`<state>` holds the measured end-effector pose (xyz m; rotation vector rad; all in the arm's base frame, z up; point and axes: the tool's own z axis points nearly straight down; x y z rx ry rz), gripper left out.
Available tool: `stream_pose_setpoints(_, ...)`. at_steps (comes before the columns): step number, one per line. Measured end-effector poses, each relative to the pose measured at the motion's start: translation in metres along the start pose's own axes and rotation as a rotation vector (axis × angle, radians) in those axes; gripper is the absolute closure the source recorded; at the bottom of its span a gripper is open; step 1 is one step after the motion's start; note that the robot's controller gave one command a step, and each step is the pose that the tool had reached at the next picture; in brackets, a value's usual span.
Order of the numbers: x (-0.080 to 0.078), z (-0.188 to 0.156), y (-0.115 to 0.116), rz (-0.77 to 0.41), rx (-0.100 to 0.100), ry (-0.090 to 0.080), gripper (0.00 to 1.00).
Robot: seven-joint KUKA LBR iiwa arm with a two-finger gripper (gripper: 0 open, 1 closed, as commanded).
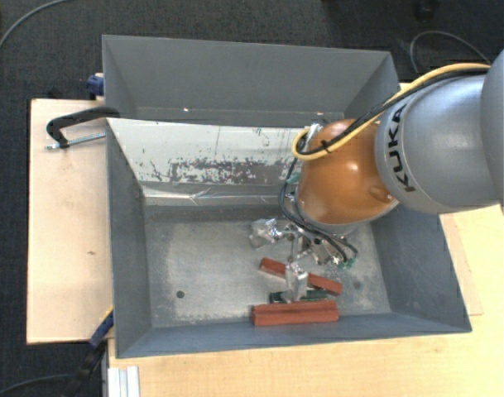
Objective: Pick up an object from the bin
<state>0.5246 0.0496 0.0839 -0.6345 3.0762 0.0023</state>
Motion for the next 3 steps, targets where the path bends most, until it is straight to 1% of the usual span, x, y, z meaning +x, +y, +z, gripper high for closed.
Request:
stream_pose_setpoints(1, -0.024, 0.014, -0.036, 0.014, 0.003, -0.006, 0.0)
stream_pose_setpoints(2, -0.024, 0.013, -0.034, 0.013, 0.001, -0.004, 1.0)
stream_pose_setpoints(3, -0.016, -0.146, -0.043, -0.015, 0.006, -0.013, 1.0)
